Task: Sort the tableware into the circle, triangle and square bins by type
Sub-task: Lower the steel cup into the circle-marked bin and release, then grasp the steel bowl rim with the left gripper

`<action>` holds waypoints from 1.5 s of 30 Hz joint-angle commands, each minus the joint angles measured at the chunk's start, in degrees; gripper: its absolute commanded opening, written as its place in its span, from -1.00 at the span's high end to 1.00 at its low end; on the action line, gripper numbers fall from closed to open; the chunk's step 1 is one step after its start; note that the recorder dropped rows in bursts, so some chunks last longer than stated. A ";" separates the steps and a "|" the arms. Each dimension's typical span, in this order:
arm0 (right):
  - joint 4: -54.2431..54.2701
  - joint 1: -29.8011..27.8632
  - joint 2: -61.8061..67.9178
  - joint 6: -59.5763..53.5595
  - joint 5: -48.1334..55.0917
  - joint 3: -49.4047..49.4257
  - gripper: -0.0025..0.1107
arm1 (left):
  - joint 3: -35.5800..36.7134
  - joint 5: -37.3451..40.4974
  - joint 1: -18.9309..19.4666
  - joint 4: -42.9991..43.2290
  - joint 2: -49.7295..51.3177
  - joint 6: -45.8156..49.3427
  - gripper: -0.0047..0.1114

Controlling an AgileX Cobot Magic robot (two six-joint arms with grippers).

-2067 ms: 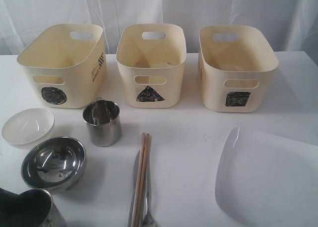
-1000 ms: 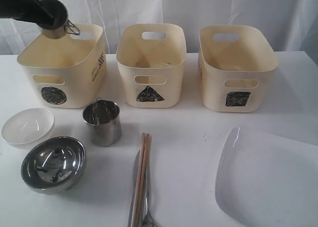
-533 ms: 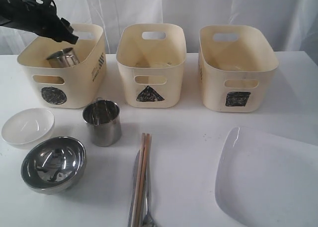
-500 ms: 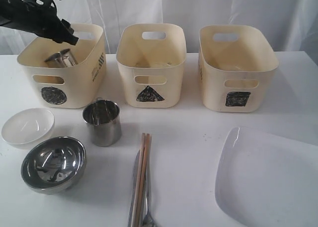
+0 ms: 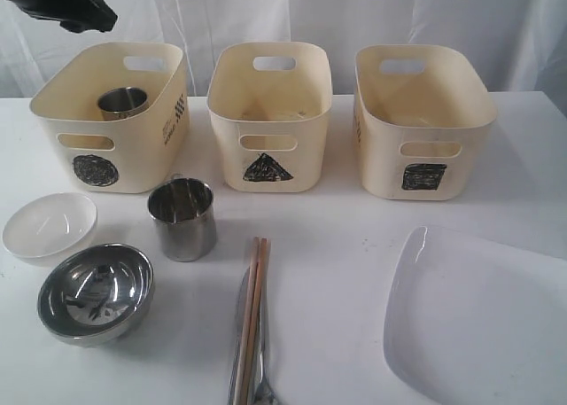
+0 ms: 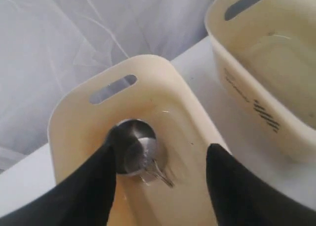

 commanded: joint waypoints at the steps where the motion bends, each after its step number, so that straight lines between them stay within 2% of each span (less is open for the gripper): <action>1: -0.17 -0.13 -0.37 0.31 -0.23 0.04 0.96 | -0.31 17.58 -0.13 -0.66 -5.88 -4.66 -0.09; 5: -0.17 -0.13 -0.37 0.31 -0.23 0.04 0.96 | -0.18 36.24 -0.13 -0.66 -7.64 -7.34 -0.09; 7: -0.17 -0.13 -0.37 0.99 -0.23 0.04 0.96 | 0.49 42.08 -0.13 -0.66 -7.51 -8.72 -0.09; 11: -0.17 -0.13 -0.37 0.99 -0.23 0.04 0.96 | 4.35 42.08 -0.13 -0.49 -7.43 -13.25 -0.09; 19: -0.17 -0.13 -0.37 0.99 -0.23 0.04 0.96 | 16.95 42.08 -0.13 -0.40 -7.43 -21.31 -0.09; 26: -0.17 -0.13 -0.37 0.99 -0.23 0.04 0.96 | 30.31 42.00 -0.13 0.32 -7.61 -22.42 -0.09; 32: -0.17 -0.13 -0.37 0.99 -0.23 0.04 0.96 | 38.61 27.08 -0.13 3.84 -8.93 -25.80 -0.09; 45: -0.17 -0.13 -0.37 0.99 -0.23 0.04 0.96 | 50.71 6.10 -0.13 3.72 -9.07 -25.58 -0.09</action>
